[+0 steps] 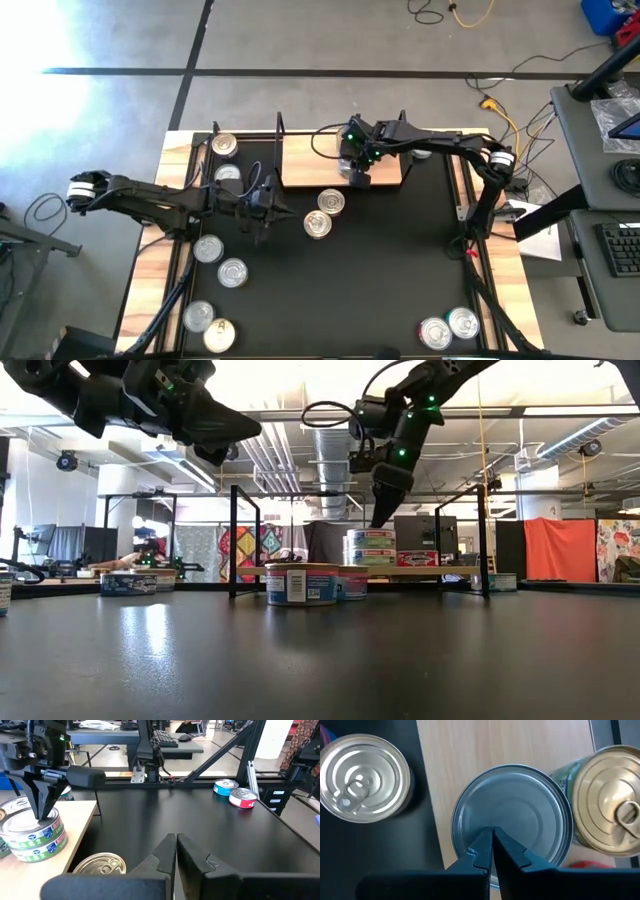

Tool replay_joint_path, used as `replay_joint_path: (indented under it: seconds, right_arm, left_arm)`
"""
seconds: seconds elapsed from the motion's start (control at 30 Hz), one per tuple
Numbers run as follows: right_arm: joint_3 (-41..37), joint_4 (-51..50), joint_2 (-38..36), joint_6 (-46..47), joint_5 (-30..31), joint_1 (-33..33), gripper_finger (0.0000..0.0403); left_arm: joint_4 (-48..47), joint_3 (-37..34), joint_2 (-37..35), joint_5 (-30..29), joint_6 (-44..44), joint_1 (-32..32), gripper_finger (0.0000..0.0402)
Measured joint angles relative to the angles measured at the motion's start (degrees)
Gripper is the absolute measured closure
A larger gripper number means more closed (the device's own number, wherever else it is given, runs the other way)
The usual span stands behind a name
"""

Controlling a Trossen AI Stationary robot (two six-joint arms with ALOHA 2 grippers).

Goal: Stack canned seafood by type on shelf
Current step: Adjust the green tuna cans on the shelf, then stack the red tuna can on top of the other red tuna can on the shelf

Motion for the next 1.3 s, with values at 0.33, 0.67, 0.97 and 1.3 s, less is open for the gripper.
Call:
replay_joint_path:
  seconds: [0.33, 0.67, 0.97, 1.3]
  right_arm:
    - [0.2, 2.5, -6.0, -2.5, 1.6, 0.1, 0.0394]
    - [-1.4, 6.2, -19.3, 2.9, -4.6, 9.2, 0.0394]
    - [-11.4, 4.8, -25.0, 19.3, 4.3, 31.2, 0.0394]
    - [-14.5, 4.7, -21.3, 42.3, 11.6, 58.6, 0.0394]
  left_arm:
    - [4.8, 0.0, -0.2, -2.8, 1.1, -5.9, 0.0402]
    - [7.9, 0.0, 2.2, -29.2, -2.8, -25.6, 0.0402]
    - [22.8, 1.1, 14.3, -40.2, -3.4, -40.8, 0.0402]
    - [34.4, 12.4, 37.6, -43.3, -6.0, -46.6, 0.0402]
